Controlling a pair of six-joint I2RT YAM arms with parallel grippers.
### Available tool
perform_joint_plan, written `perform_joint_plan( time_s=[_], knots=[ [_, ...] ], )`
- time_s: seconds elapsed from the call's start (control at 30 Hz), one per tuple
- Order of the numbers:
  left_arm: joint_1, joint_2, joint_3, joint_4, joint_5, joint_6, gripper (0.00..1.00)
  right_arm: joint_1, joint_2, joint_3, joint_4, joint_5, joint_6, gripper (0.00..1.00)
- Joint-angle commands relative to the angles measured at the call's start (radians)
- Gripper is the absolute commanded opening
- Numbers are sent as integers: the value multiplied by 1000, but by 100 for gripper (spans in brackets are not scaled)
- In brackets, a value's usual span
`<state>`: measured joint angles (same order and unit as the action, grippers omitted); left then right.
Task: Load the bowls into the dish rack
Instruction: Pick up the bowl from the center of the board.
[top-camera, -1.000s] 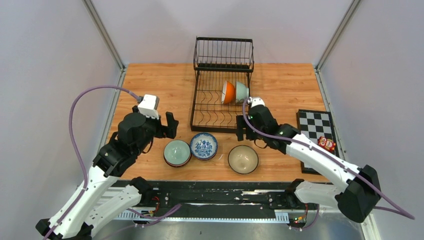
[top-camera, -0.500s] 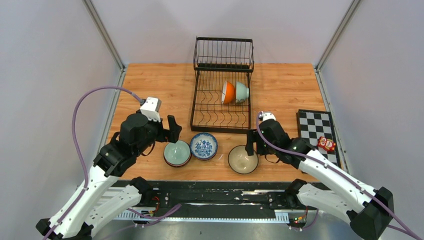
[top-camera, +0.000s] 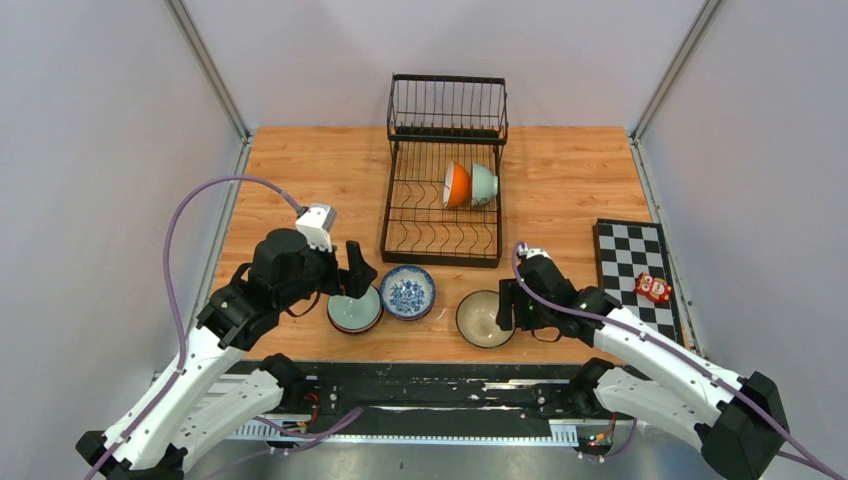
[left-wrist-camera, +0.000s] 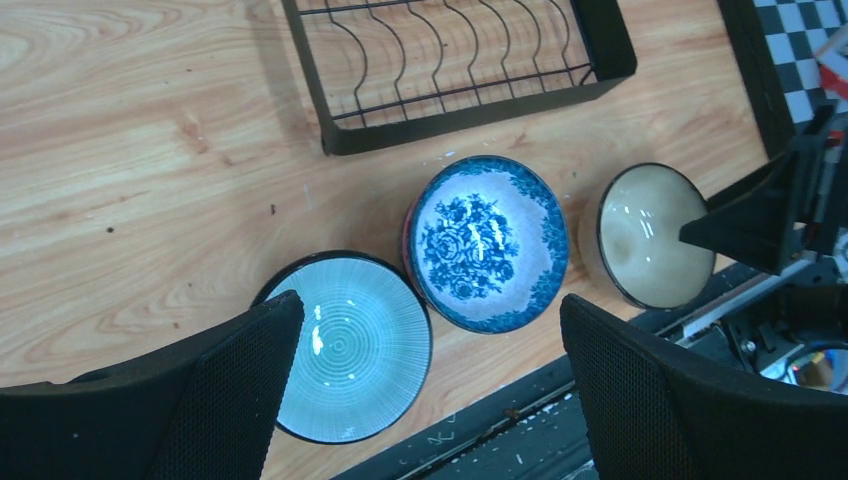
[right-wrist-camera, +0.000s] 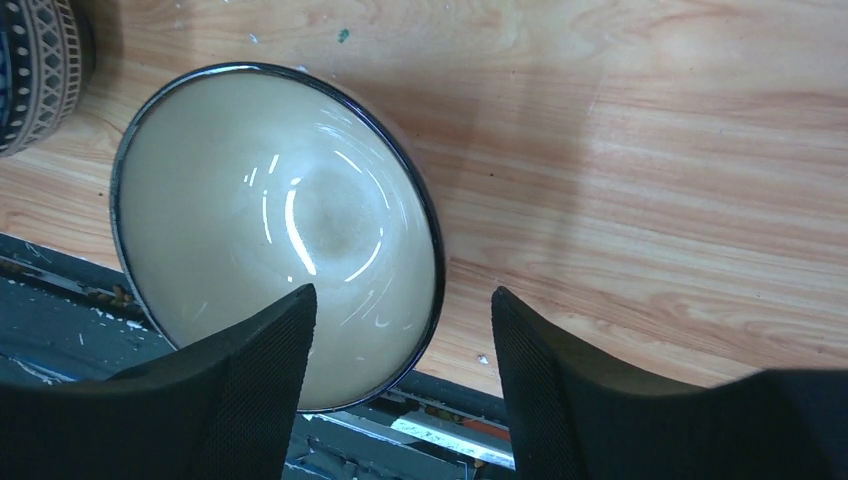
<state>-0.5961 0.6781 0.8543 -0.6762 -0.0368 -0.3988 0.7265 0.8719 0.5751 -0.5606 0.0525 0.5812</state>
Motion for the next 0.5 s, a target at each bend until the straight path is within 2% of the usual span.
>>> perform_joint_plan(
  time_s=[0.0,0.2,0.47],
  knots=[
    [6,-4,-11,38,70,-31,100,11,14,-30,2,-23,32,65],
    [-2,3,-47,77,117,-61,100,11,34,-48,37,-22,36,54],
    [-60,32,-55,95,88,-71,100,10,86,-54,68,-11,32,39]
  ],
)
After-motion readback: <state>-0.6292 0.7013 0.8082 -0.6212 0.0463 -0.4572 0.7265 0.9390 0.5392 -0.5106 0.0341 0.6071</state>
